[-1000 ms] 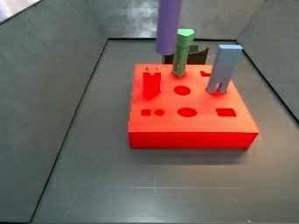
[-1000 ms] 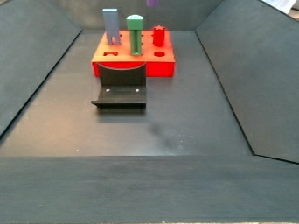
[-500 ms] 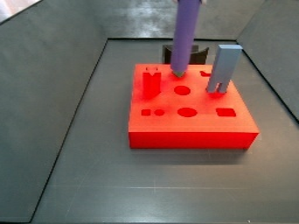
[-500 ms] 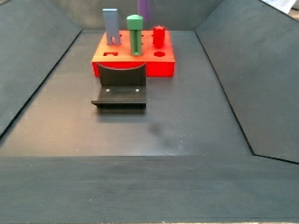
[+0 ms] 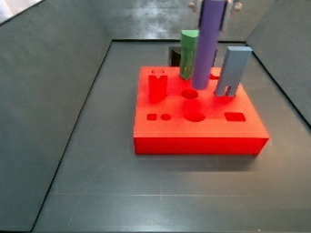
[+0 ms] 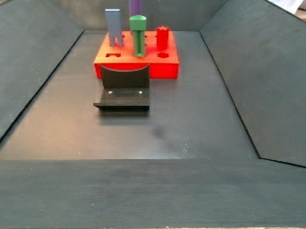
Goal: Pick up the round object. Move up. Move to above the board. Insert the round object.
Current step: Insert the round object.
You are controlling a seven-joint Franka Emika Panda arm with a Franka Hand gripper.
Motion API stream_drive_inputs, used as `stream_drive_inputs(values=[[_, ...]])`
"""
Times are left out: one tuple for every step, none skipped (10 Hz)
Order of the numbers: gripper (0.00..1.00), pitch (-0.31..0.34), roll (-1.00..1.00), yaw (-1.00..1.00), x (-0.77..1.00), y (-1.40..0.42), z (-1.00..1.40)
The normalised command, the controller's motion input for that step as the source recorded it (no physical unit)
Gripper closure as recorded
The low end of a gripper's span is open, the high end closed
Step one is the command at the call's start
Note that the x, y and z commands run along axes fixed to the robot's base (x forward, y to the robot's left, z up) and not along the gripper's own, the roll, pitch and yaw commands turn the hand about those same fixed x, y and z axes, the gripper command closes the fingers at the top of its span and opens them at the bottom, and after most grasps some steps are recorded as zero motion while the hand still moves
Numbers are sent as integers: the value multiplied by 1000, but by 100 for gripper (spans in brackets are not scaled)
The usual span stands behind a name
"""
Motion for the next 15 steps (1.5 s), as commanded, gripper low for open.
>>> stream_drive_inputs(values=[[100,-140,-31,-286,-49,180,-154],[100,-86,-69,-169,-54,211,-174],[100,-97,-24,-83,-160,191,-223],[100,-137,0,0,-154,69,-271],[100,-137,0,0,-114,0,-286],[100,-109,0,0,-100,0,-260],[100,-100,0,0,-134,-23,-163],[100,-74,0,0,-166,0,-140],[100,-57,0,0,-249,0,-149],[100,-39,29,0,-286,0,-114],[100,-29,26,0,-194,0,-149],[100,-1,20,-3,0,0,-320],[100,-20,26,0,157,-6,-506],[100,-27,26,0,197,0,-554],[100,-7,7,0,180,0,-451]])
